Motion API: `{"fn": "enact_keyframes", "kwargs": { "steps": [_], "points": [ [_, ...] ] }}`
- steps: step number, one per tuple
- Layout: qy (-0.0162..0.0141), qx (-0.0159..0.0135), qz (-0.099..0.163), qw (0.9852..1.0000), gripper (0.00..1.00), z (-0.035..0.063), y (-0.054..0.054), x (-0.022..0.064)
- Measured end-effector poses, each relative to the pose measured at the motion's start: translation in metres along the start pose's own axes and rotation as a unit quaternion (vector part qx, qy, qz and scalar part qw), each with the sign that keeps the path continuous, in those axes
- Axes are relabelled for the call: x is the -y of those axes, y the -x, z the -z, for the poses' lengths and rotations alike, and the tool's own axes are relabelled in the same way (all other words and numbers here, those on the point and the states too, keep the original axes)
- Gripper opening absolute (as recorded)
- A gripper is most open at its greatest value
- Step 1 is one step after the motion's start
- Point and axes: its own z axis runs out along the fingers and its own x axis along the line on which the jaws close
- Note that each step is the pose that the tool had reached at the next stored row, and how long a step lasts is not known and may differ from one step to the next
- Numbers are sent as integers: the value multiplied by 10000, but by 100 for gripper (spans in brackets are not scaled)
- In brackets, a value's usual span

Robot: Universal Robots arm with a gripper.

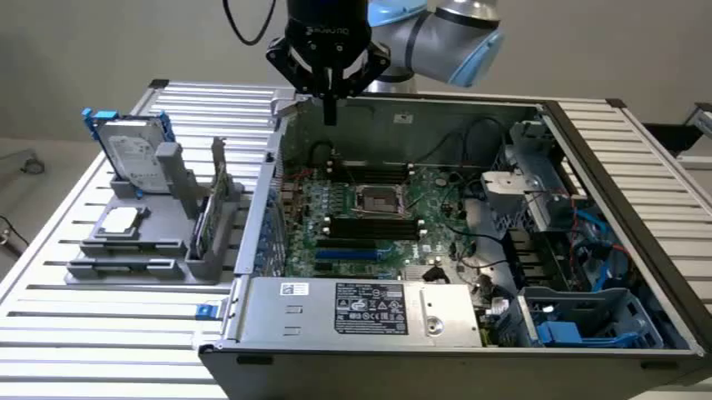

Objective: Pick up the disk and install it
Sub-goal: 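Reach for the disk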

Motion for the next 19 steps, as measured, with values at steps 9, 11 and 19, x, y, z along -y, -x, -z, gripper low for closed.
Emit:
{"fn": "enact_keyframes", "kwargs": {
  "steps": [9,11,19],
  "points": [
    [0,0,0,10000,11,0,0,0],
    [0,0,-1,10000,11,0,-6,0],
    [3,-23,-1,10000,11,4,-342,-44]
  ]
}}
